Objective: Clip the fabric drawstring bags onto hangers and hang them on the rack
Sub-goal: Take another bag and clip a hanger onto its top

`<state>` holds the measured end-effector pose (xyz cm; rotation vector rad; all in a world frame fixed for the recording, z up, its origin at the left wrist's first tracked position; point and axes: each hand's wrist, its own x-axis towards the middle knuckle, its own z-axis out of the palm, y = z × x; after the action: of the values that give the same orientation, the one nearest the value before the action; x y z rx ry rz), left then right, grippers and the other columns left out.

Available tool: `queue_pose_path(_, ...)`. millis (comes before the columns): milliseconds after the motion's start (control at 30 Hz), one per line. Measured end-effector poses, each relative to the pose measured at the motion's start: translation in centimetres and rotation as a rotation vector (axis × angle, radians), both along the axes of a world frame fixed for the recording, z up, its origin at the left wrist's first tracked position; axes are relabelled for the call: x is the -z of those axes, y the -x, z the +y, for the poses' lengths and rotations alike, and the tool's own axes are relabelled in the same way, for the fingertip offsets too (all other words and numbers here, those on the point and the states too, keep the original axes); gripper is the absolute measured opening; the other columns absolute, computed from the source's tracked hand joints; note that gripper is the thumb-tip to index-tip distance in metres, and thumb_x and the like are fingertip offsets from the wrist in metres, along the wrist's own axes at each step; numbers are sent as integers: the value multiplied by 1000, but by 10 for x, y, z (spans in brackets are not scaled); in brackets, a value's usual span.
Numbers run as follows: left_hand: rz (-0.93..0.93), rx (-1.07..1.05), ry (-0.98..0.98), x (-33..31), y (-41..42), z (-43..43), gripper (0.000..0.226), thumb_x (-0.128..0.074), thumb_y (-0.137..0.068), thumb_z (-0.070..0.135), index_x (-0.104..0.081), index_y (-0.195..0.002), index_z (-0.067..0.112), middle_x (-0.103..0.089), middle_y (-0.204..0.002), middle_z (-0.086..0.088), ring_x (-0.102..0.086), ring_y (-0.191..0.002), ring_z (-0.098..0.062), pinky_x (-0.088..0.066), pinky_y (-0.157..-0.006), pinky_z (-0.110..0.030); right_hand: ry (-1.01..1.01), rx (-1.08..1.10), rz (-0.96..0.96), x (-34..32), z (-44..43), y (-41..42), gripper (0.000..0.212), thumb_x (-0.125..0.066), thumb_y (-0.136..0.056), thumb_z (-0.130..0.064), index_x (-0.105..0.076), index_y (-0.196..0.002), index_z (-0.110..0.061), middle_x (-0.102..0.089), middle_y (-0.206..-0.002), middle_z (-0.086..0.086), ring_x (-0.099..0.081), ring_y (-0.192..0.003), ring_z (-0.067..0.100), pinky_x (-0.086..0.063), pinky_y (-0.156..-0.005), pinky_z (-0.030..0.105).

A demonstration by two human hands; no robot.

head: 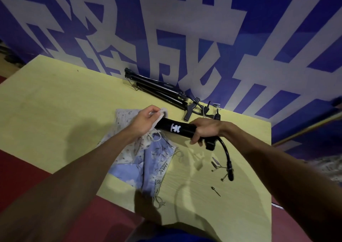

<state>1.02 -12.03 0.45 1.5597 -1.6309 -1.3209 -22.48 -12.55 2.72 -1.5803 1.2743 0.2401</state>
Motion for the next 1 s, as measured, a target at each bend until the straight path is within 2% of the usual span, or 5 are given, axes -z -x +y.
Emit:
queue_pose_path(167, -18, 75, -70, -11, 17, -2, 14, -46, -98, 26, -55, -98, 14, -49, -68, -1, -34, -44, -7, -28, -44, -16, 220, -225, 152, -8, -7, -33, 25, -72, -74, -16, -58, -94, -11, -59, -74, 0, -59, -70, 19, -51, -69, 32)
queue_pose_path(300, 8, 75, -152, -4, 29, 3, 15, -47, -97, 31, -53, -83, 31, -53, -80, -6, -42, -65, -17, -34, -62, -27, 268, -196, 156, 5, -16, -52, 26, -74, -74, -20, -60, -94, -14, -61, -84, 2, -59, -76, 19, -51, -73, 30)
queue_pose_path(533, 406, -284, -384, 16, 33, 10, 10, -45, -98, 18, -54, -95, 15, -60, -93, -7, -57, -85, -20, -50, -70, -30, 322, -188, 159, 39, -25, -72, 33, -77, -73, -26, -65, -99, -11, -66, -93, 8, -61, -87, 25, -47, -74, 31)
queue_pose_path(767, 351, -431, -410, 38, 29, -7, 11, -49, -95, 13, -55, -103, 11, -60, -106, -14, -57, -97, -26, -48, -85, -37, 366, -66, 103, 76, -23, -56, 50, -74, -76, -26, -44, -116, -18, -61, -115, 11, -58, -104, 31, -49, -89, 45)
queue_pose_path(1000, 205, -437, -426, 51, 42, -21, 26, -51, -93, 11, -57, -117, 5, -58, -111, -7, -54, -104, -20, -44, -97, -35, 510, 37, -13, 81, -19, -34, 35, -54, -80, -22, -67, -112, -15, -60, -116, 9, -47, -114, 26, -38, -100, 35)
